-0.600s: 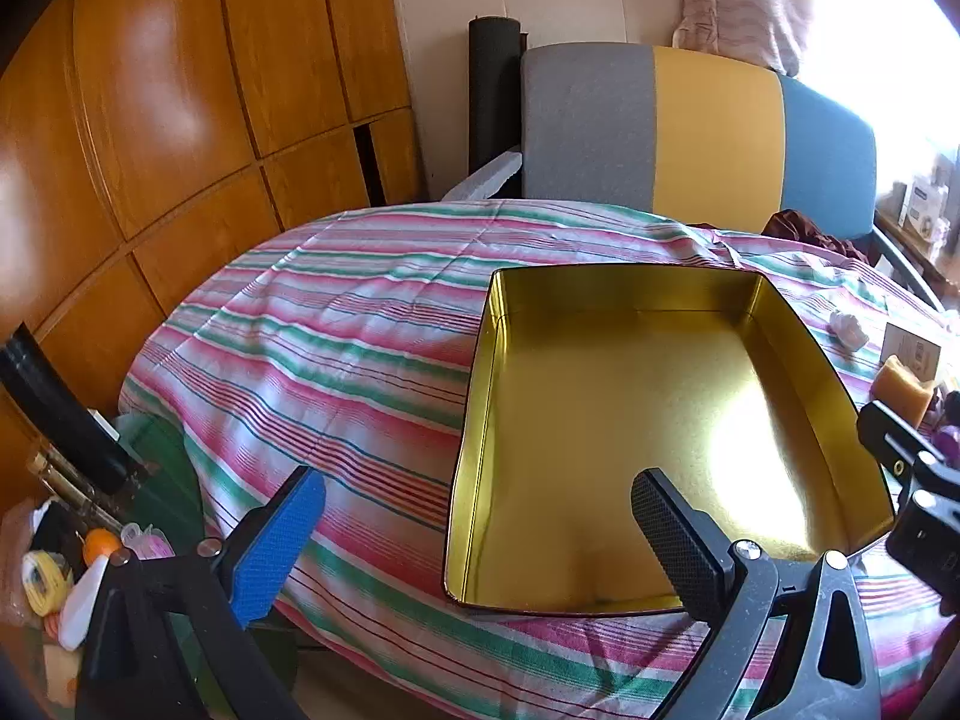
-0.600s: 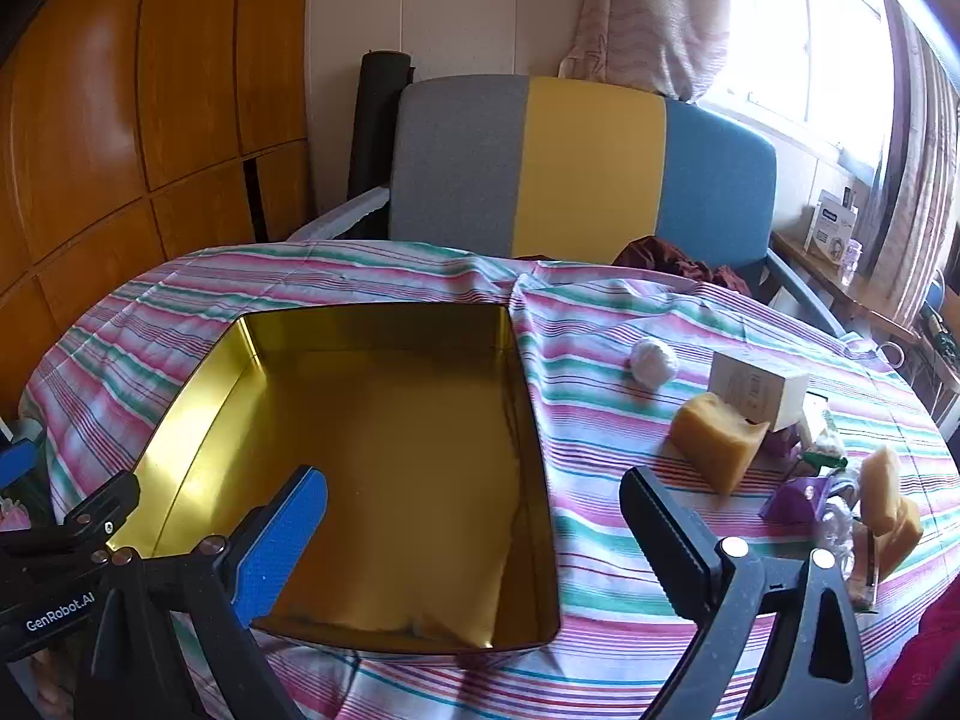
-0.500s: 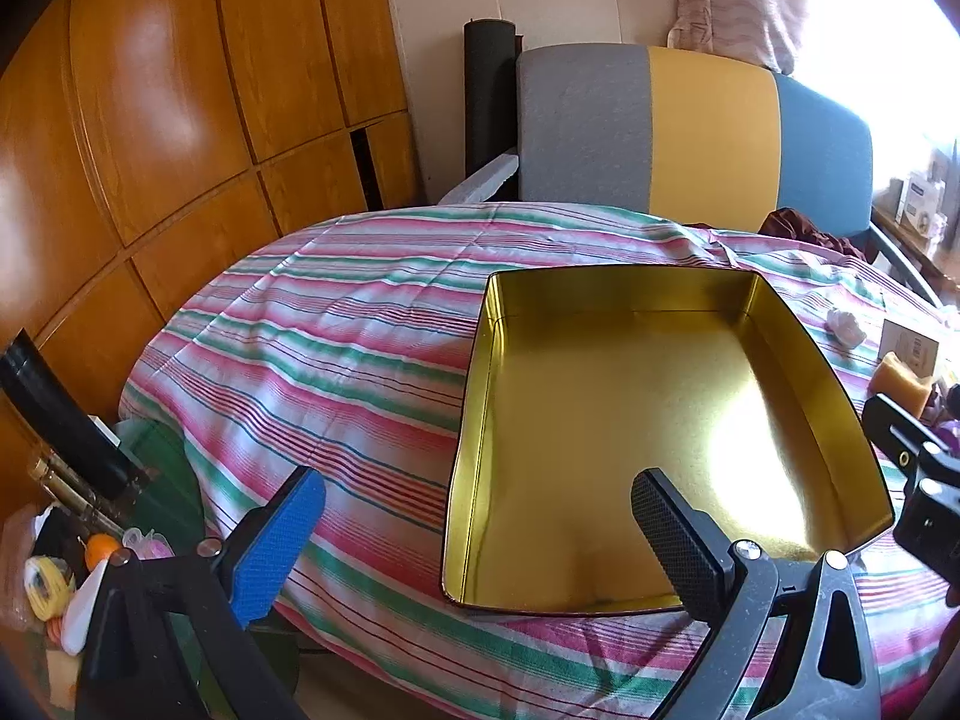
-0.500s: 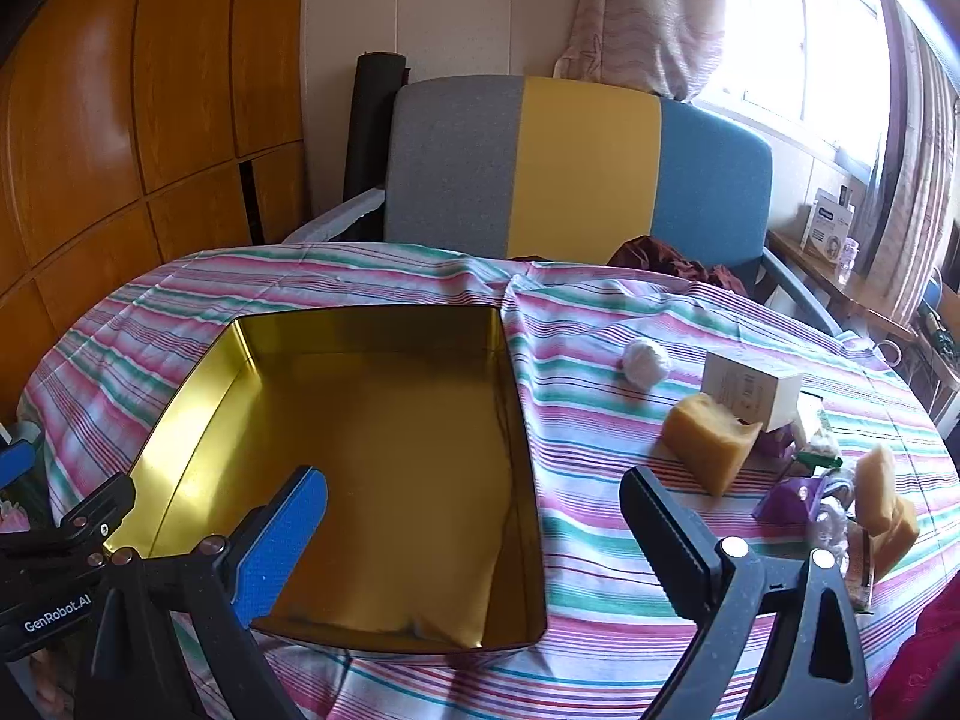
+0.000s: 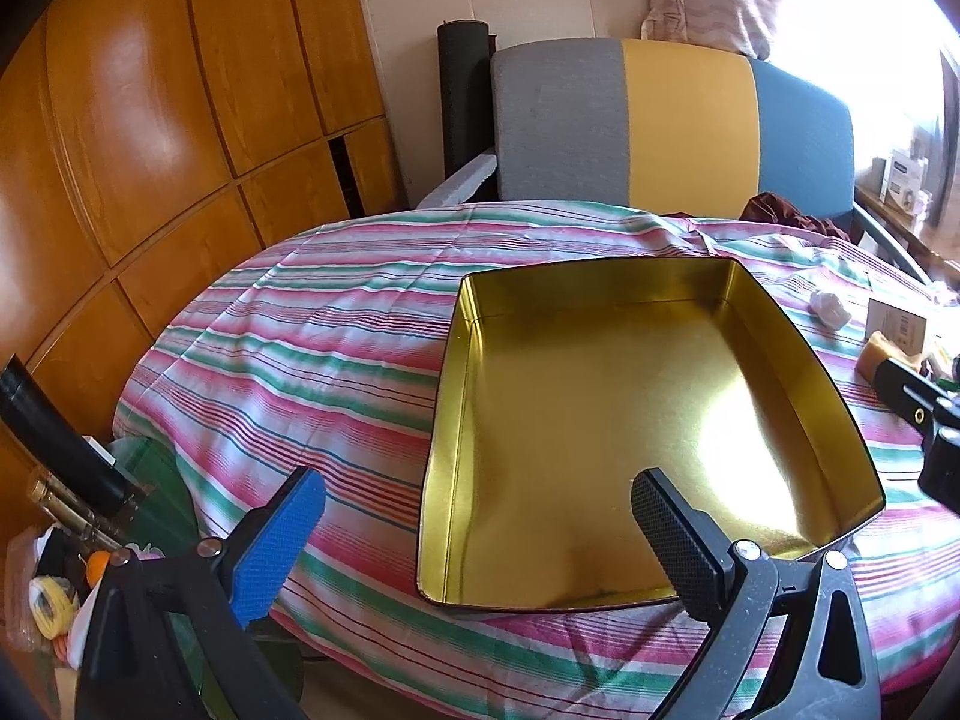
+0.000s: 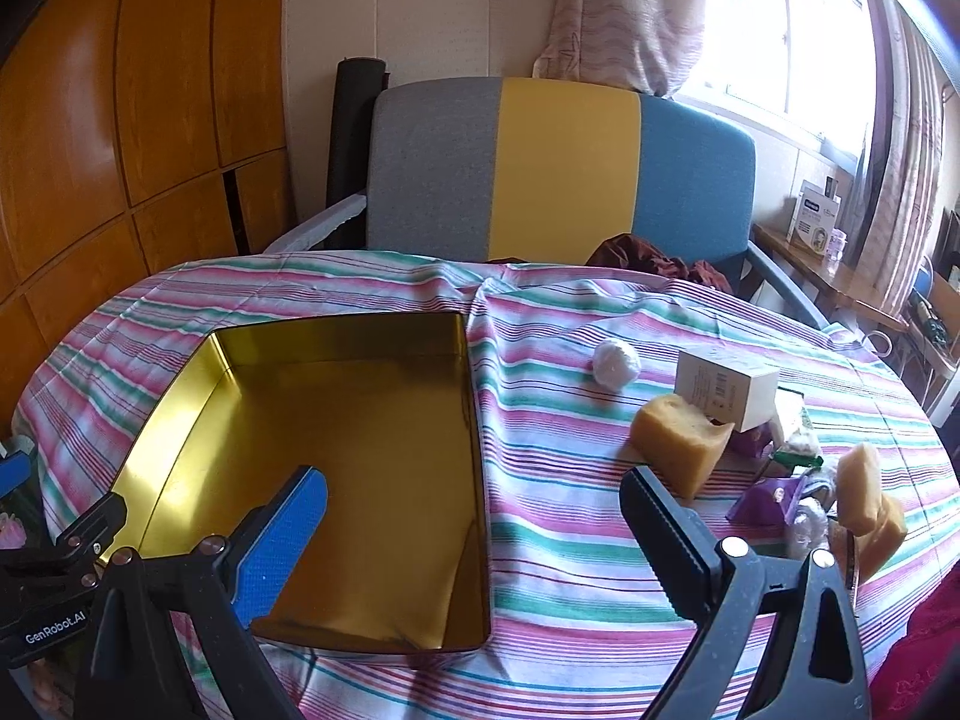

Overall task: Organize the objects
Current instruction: 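Move both tools from the gold tray toward the cluster of items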

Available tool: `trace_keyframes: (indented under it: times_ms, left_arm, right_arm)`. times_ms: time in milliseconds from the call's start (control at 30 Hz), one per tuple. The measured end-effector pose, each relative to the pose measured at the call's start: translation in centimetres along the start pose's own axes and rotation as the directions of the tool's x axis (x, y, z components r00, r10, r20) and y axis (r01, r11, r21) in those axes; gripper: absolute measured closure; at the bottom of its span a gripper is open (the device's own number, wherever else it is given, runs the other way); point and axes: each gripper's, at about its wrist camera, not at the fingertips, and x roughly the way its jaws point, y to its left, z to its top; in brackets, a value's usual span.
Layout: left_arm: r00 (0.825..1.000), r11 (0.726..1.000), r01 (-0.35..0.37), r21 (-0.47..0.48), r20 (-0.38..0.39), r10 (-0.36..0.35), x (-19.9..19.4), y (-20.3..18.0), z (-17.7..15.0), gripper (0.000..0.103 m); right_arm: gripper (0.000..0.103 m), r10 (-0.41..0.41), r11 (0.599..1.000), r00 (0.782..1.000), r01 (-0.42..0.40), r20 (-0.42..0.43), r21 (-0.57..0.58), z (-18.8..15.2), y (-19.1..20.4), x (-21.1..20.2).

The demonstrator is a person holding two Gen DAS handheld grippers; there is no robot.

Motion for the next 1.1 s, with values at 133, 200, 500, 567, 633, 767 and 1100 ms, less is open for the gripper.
trace_keyframes:
  times_ms: [133,200,500,567,633,767,1100]
  left_arm:
    - [1.000,1.000,0.015,0.014,-0.008,-0.015,0.1,-0.4,0.1,0.000]
    - [1.000,1.000,0.019,0.022,-0.008,-0.019,0.2,-0.8,0.2,0.000]
    - [0.984,0.986,0.167,0.005,-0.069,-0.166,0.8,-2.3,1.2,0.000]
    - [0.972,0.976,0.218,-0.022,-0.091,-0.219,1.1,-2.8,1.5,0.000]
    - [0.968,0.972,0.237,0.004,-0.083,-0.235,1.0,-4.1,1.8,0.000]
    - [0.957,0.954,0.288,0.087,-0.066,-0.282,0.5,-6.7,2.5,0.000]
    - [0.921,0.902,0.388,0.189,-0.099,-0.376,0.7,-11.4,5.1,0.000]
  right_arm:
    - [0.003,-0.010,1.000,1.000,0.010,-0.004,0.010,0.3,-1.2,0.2]
    - [0.003,-0.018,1.000,1.000,0.018,-0.006,0.019,0.5,-2.1,0.2]
    - [0.003,-0.074,0.991,0.997,0.078,-0.033,0.106,2.1,-9.4,0.7]
    - [0.003,-0.105,0.985,0.994,0.108,-0.034,0.138,2.5,-11.7,0.7]
    - [0.003,-0.153,0.970,0.987,0.158,-0.038,0.183,2.8,-14.7,0.7]
    - [0.003,-0.227,0.938,0.972,0.233,-0.056,0.258,2.7,-19.9,1.2]
    - [0.003,-0.216,0.884,0.972,0.234,-0.089,0.405,0.6,-26.1,2.4]
